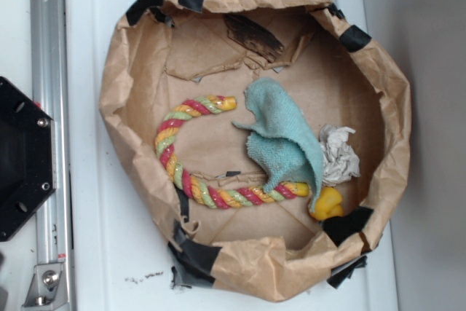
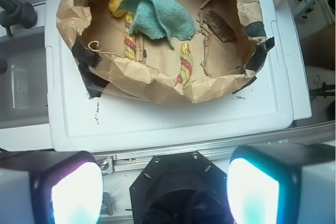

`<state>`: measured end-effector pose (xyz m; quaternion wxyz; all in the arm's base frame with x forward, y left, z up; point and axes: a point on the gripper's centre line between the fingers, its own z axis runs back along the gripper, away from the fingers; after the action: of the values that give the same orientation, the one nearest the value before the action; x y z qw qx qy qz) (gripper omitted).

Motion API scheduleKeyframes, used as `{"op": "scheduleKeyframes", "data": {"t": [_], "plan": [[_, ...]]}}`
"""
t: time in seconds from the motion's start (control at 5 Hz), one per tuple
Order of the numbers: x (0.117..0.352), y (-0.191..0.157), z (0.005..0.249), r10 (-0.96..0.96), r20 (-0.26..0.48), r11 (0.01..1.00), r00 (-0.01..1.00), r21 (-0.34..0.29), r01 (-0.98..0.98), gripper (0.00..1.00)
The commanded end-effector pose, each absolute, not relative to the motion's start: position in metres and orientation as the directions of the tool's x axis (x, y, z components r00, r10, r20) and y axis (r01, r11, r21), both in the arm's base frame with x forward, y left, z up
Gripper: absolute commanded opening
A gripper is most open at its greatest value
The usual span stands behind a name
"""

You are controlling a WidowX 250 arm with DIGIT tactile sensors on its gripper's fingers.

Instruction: Grab the multicolored rope.

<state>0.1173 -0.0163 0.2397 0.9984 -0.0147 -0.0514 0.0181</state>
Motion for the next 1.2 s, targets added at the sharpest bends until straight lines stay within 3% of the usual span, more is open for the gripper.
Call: {"op": "scheduleKeyframes", "data": {"t": [0.0,0.2,0.6,0.8,1.0], "plan": [[0.117,-0.016,0.24,0.038,0.102,0.999,0.994,-0.031,-0.035,1.0],[0.163,-0.006,0.229,0.154,0.076,0.988,0.985,0.0,-0.155,1.0],[0.22,0.013,0.148,0.254,-0.024,0.958,0.967,-0.133,-0.255,1.0],[0.229,0.0,0.098,0.222,-0.05,0.96,0.974,-0.165,-0.228,1.0],[0.229,0.0,0.098,0.222,-0.05,0.96,0.974,-0.165,-0.228,1.0]]}}
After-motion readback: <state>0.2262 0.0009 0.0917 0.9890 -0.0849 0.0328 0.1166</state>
